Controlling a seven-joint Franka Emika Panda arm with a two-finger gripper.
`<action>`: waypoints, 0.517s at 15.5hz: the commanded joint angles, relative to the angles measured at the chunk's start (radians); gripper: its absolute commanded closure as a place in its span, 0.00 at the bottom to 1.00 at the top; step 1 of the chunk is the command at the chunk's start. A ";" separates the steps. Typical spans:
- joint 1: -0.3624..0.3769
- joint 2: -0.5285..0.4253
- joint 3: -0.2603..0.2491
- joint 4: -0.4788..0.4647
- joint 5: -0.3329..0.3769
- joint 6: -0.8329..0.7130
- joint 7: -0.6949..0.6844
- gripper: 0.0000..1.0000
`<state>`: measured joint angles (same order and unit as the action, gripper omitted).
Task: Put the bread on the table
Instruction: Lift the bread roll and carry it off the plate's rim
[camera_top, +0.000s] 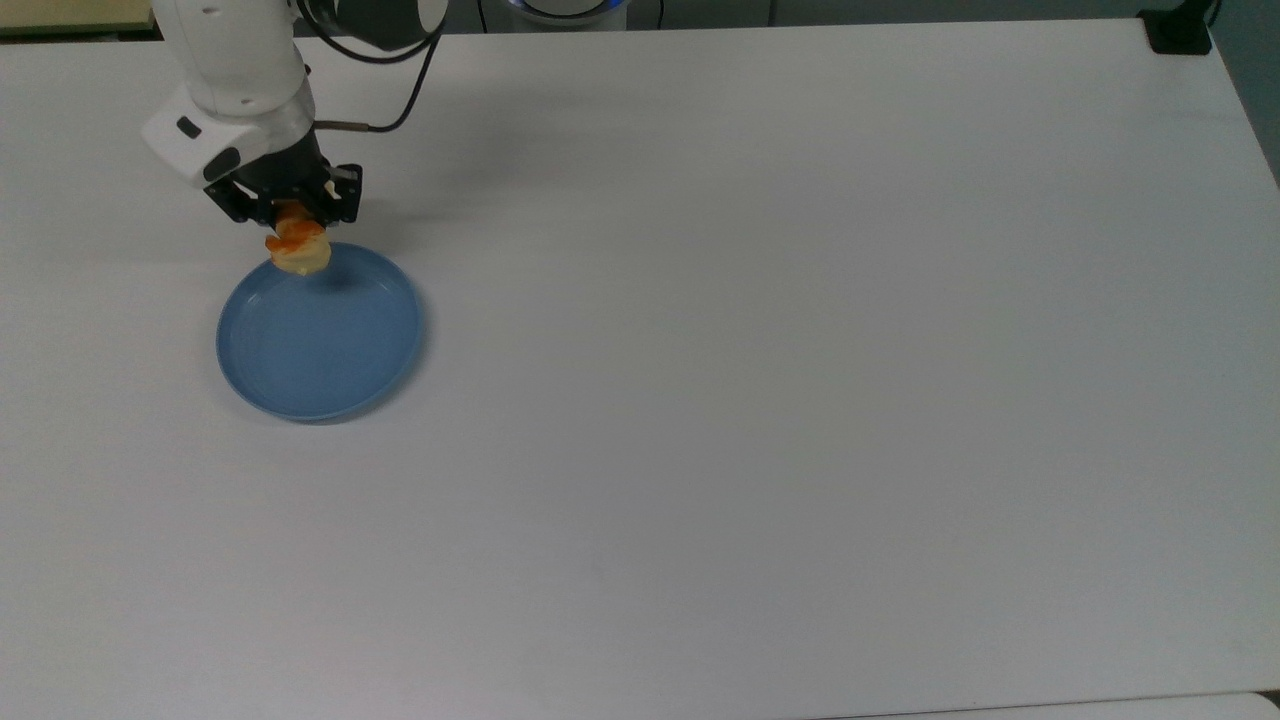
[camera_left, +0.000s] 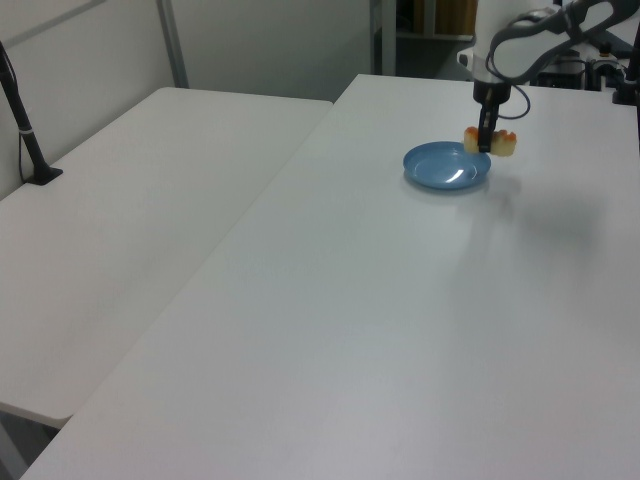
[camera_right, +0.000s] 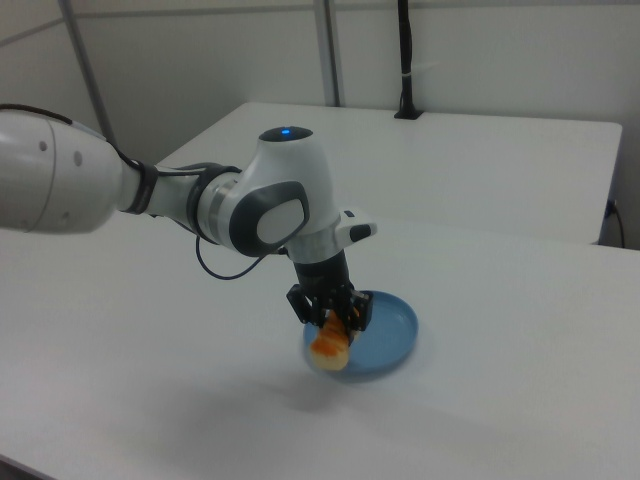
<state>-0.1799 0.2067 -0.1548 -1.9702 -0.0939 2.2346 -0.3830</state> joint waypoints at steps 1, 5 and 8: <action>-0.006 -0.072 0.000 -0.073 -0.021 -0.061 0.004 0.65; -0.024 -0.076 0.000 -0.141 -0.099 -0.061 0.006 0.57; -0.035 -0.064 0.000 -0.137 -0.099 -0.056 0.006 0.06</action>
<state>-0.2058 0.1659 -0.1565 -2.0848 -0.1747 2.1763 -0.3831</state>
